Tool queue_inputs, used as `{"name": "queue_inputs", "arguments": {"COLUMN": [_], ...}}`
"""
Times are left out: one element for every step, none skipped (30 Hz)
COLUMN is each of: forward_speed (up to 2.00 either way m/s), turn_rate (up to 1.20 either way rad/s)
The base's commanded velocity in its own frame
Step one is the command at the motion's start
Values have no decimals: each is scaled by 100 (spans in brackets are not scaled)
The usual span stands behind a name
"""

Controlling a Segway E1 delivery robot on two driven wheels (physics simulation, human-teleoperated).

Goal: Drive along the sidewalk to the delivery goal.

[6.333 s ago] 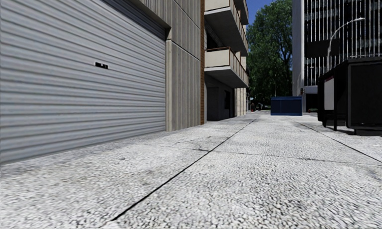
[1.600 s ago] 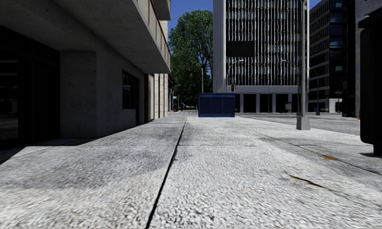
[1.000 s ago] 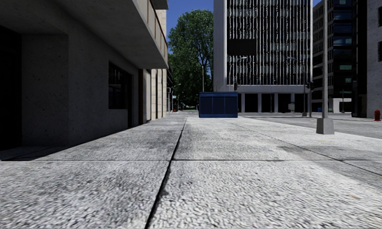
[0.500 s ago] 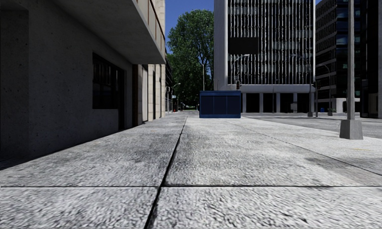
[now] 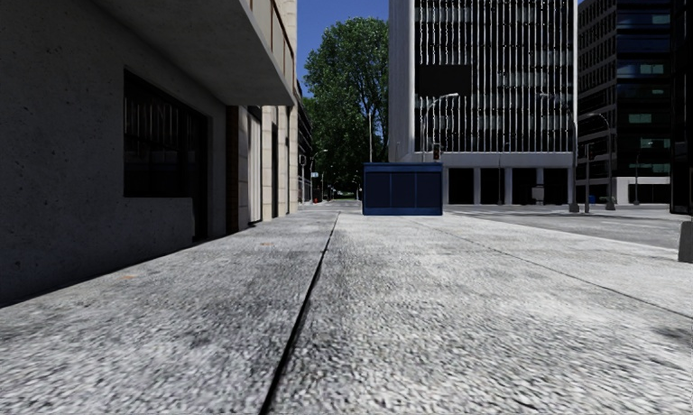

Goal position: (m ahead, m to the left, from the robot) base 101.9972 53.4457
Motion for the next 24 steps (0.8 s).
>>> {"name": "queue_inputs", "arguments": {"forward_speed": [200, 200, 200, 200, 200, 200, 200, 200, 200, 200, 200, 200, 200, 200, 200, 200, 200, 200, 200, 200, 200, 200, 200, 200], "turn_rate": [0, 0, 0, 0, 0, 0, 0, 0, 0, 0, 0, 0, 0, 0, 0, 0, 0, 0, 0, 0, 0, 0, 0, 0]}}
